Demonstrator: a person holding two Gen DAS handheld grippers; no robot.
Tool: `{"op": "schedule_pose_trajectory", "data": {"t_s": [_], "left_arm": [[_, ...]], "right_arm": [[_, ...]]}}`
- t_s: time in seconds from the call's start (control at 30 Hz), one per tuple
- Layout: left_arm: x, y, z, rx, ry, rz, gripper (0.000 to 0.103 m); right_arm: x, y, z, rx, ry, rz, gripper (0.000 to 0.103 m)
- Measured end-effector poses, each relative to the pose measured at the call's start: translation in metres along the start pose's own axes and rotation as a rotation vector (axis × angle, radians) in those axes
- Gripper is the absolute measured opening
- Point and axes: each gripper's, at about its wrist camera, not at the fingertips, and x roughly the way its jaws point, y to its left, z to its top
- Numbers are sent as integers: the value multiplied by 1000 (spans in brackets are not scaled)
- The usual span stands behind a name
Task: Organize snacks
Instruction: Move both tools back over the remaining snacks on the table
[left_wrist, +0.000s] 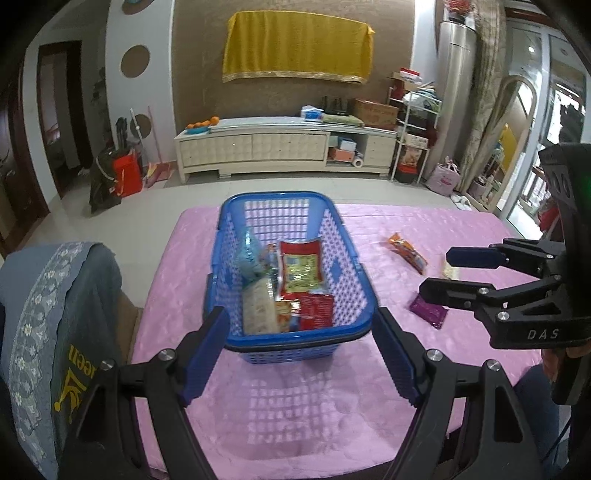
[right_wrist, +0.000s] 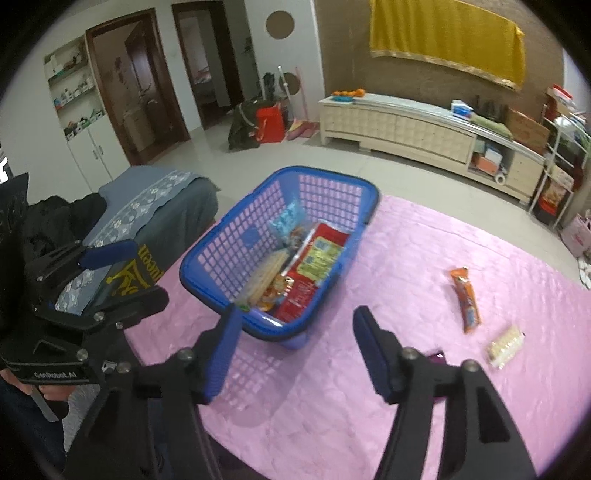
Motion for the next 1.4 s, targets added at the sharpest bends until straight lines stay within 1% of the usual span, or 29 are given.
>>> {"op": "schedule_pose_trajectory", "data": {"t_s": [0.13, 0.33, 0.47, 0.7, 1.0, 1.2, 1.4], "left_arm": [[-2, -21, 2, 32, 8, -17, 78], [-1, -55, 3, 79, 12, -34, 78], [4, -73, 3, 93, 26, -51, 78], [17, -100, 4, 69, 54, -83, 78], [33, -141, 6, 83, 86, -105, 78], [52, -158, 9, 57, 125, -120, 78], [74, -172, 5, 58, 160, -129, 78]], "right_arm": [[-19, -15, -9, 26, -20, -19, 83], [-41, -35, -21, 46, -32, -52, 86], [-56, -50, -29, 62, -41, -74, 92], [-70, -76, -49, 91, -33, -109, 93], [-86, -115, -68, 129, -33, -141, 93], [-83, -136, -81, 152, -20, -166, 93], [-72, -161, -91, 170, 6, -180, 93]]}}
